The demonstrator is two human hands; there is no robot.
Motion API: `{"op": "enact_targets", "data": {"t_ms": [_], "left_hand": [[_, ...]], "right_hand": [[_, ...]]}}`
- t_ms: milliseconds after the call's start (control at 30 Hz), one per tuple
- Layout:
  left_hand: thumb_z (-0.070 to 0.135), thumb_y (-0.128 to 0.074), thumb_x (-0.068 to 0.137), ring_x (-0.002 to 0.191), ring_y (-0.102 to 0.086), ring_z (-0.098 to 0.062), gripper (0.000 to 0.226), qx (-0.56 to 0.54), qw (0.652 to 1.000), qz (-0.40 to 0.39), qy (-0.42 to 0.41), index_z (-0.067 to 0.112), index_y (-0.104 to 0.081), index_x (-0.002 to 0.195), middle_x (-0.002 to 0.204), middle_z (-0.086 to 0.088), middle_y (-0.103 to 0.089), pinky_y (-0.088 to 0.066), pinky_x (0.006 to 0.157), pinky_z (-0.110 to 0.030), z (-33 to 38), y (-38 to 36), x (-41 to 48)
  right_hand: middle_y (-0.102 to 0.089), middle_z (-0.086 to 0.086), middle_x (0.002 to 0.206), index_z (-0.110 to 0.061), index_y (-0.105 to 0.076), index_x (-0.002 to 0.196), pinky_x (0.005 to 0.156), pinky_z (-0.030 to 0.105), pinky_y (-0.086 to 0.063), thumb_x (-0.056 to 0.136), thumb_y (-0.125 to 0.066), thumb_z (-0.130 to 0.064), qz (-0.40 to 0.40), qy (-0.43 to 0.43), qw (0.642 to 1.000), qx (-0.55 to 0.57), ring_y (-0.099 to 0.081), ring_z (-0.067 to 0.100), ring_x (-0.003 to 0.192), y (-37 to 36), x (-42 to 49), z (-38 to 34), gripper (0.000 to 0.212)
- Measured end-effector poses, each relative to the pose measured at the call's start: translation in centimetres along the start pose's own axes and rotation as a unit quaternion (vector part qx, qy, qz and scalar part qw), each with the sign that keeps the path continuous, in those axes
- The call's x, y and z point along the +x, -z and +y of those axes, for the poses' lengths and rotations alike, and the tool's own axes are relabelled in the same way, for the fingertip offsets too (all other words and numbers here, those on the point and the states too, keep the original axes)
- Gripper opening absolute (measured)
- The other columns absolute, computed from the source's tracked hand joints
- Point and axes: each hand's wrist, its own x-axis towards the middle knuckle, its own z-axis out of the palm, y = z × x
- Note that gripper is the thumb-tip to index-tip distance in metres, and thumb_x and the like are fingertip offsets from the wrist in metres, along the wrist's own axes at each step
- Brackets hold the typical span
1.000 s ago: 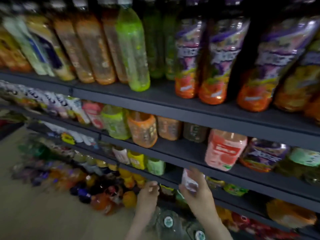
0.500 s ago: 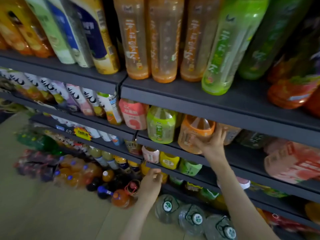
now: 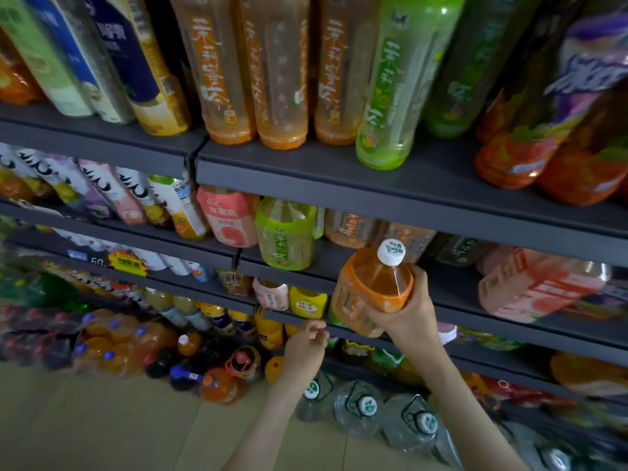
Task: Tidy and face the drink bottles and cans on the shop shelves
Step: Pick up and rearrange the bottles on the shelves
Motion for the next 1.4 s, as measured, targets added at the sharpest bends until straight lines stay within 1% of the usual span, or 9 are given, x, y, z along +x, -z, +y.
{"op": "enact_targets", "data": {"t_ms": [267, 433, 533, 667, 733, 900, 1133, 1300, 1400], "left_hand": [[0.021, -0.046, 0.095, 0.099, -0.063, -0.024, 0.015, 0.071, 0.996, -0.048, -0.014, 0.023, -0.057, 0.106, 0.107, -0.004, -0.068, -0.050, 0.087, -0.041, 0.7, -10.0, -4.0], [0.057, -0.054, 0.062, 0.103, -0.063, -0.013, 0.042, 0.063, 0.991, -0.115, -0.030, 0.043, -0.059, 0.101, 0.107, 0.007, -0.069, -0.048, 0.091, -0.032, 1.2, -19.9, -7.5], [0.036, -0.069, 0.070, 0.104, -0.061, -0.005, 0.041, 0.073, 0.982, -0.169, -0.041, 0.057, -0.051, 0.100, 0.112, 0.014, -0.065, -0.046, 0.096, -0.029, 1.2, -26.7, -9.8], [0.022, -0.080, 0.070, 0.099, -0.052, 0.007, 0.070, 0.081, 0.976, -0.183, -0.091, 0.042, -0.035, 0.119, 0.105, 0.030, -0.050, -0.037, 0.080, -0.001, 1.4, -35.3, -12.0], [0.040, -0.084, 0.060, 0.108, -0.052, 0.004, 0.091, 0.081, 0.977, -0.162, -0.111, 0.037, -0.027, 0.131, 0.116, 0.029, -0.048, -0.037, 0.084, -0.002, 0.7, -39.4, -11.9], [0.053, -0.082, 0.049, 0.117, -0.048, -0.005, 0.113, 0.107, 0.978, -0.071, -0.164, 0.034, -0.016, 0.139, 0.131, 0.015, -0.043, -0.048, 0.093, -0.032, 0.5, -46.1, -9.6], [0.049, -0.083, 0.051, 0.107, -0.054, -0.009, 0.097, 0.075, 0.963, 0.062, -0.251, 0.023, -0.028, 0.127, 0.121, 0.002, -0.049, -0.052, 0.083, -0.024, -0.3, -51.4, -3.2], [0.057, -0.084, 0.040, 0.104, -0.051, -0.007, 0.104, 0.016, 0.936, 0.124, -0.328, 0.027, -0.024, 0.119, 0.115, 0.006, -0.047, -0.035, 0.076, 0.001, -0.7, -53.3, -0.1], [0.051, -0.088, 0.041, 0.106, -0.051, -0.011, 0.109, 0.011, 0.913, 0.146, -0.381, 0.016, -0.030, 0.126, 0.117, 0.005, -0.047, -0.041, 0.082, -0.007, -0.7, -55.2, 2.5]], "right_hand": [[-0.053, -0.019, 0.107, -0.032, -0.037, 0.119, 0.071, 0.010, -0.040, 0.056, -0.090, -0.019, 0.017, -0.093, 0.995, 0.025, -0.053, -0.001, 0.096, 9.0, -6.9, 6.9, 0.083], [-0.059, -0.012, 0.107, -0.029, -0.042, 0.119, 0.073, 0.010, -0.041, 0.046, -0.088, -0.032, 0.032, -0.135, 0.990, 0.032, -0.057, 0.004, 0.096, 16.6, -10.7, 13.7, 0.086], [-0.061, -0.013, 0.103, -0.030, -0.044, 0.113, 0.071, 0.008, -0.043, 0.042, -0.084, -0.037, 0.025, -0.154, 0.987, 0.040, -0.058, -0.004, 0.095, 21.9, -12.5, 17.9, 0.082], [-0.059, -0.015, 0.105, -0.028, -0.043, 0.119, 0.070, 0.009, -0.044, 0.039, -0.082, -0.049, 0.013, -0.174, 0.984, 0.027, -0.057, -0.007, 0.093, 27.7, -13.5, 23.7, 0.092], [-0.058, -0.016, 0.104, -0.029, -0.041, 0.119, 0.068, 0.009, -0.043, 0.044, -0.088, -0.043, 0.013, -0.179, 0.983, 0.024, -0.056, -0.006, 0.093, 29.6, -13.4, 26.5, 0.089], [-0.057, -0.017, 0.102, -0.032, -0.041, 0.110, 0.062, 0.003, -0.043, 0.055, -0.091, -0.025, 0.036, -0.178, 0.983, 0.033, -0.055, -0.007, 0.088, 31.3, -11.0, 32.1, 0.074], [-0.057, -0.013, 0.118, -0.032, -0.035, 0.130, 0.082, 0.014, -0.049, 0.057, -0.089, -0.032, 0.038, -0.121, 0.986, 0.112, -0.057, -0.004, 0.105, 30.7, -7.7, 38.2, 0.091], [-0.051, -0.018, 0.132, -0.034, -0.034, 0.138, 0.095, 0.015, -0.044, 0.073, -0.075, -0.022, 0.017, -0.007, 0.987, 0.159, -0.049, -0.006, 0.120, 32.0, -7.2, 42.2, 0.077], [-0.050, -0.020, 0.134, -0.031, -0.039, 0.138, 0.100, 0.021, -0.043, 0.077, -0.070, -0.028, 0.079, 0.066, 0.986, 0.129, -0.047, -0.002, 0.124, 31.6, -6.3, 45.7, 0.069]]}}
